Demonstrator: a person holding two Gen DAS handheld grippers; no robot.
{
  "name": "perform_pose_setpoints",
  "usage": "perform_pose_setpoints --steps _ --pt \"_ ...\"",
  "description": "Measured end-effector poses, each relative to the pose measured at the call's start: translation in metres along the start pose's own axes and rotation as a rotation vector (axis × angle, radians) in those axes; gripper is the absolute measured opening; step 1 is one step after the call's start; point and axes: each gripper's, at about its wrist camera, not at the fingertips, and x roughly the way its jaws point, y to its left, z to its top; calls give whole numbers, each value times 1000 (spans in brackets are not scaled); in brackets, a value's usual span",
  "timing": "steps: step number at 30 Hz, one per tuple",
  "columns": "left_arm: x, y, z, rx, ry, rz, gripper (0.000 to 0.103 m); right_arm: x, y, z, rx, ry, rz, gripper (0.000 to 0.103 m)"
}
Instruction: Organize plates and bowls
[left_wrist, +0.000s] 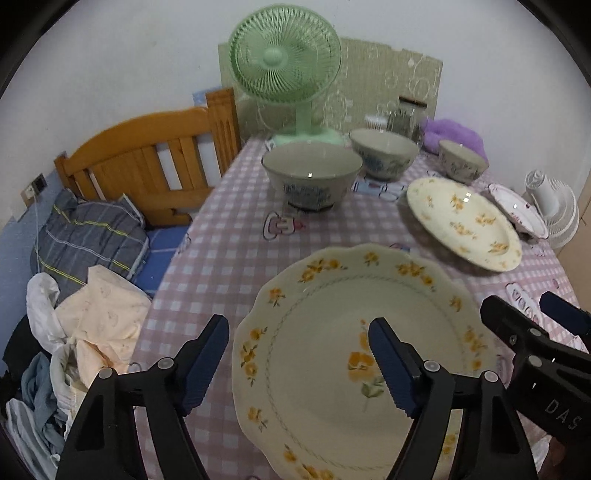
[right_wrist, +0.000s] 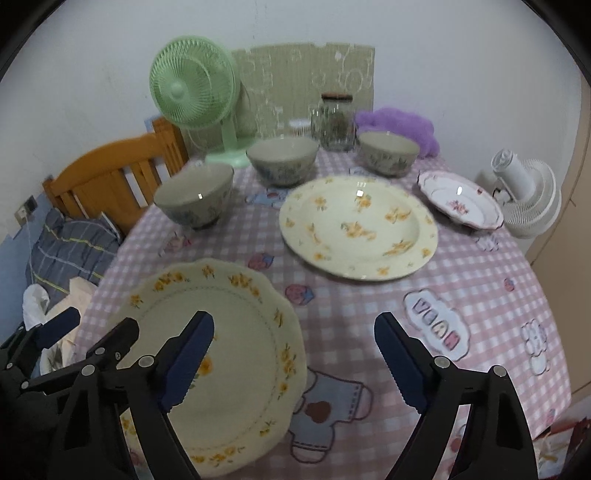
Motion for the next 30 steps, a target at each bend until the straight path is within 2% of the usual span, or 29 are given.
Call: perform_pose_setpoints --steps 5,6,9,13,16,20,23,30 --pt "29 1 -4 25 48 -3 77 29 5 -7 11 67 -15 87" --pt "30 -1 -4 47 20 23 76 35 6 -9 12 82 -18 86" --pt "40 -4 -2 98 18 31 75 50 9 -12 20 120 -18 81" --pt "51 3 2 75 54 17 75 62 12 -11 20 148 -14 80" --pt "57 6 1 68 87 14 72 68 16 -10 16 167 -6 80" --pt "61 5 1 76 102 8 69 74 19 -10 14 194 3 80" --pt "62 6 1 76 105 -1 69 80 21 -13 17 229 10 75" --pt "64 10 4 85 133 -49 69 81 23 -11 39 239 1 72"
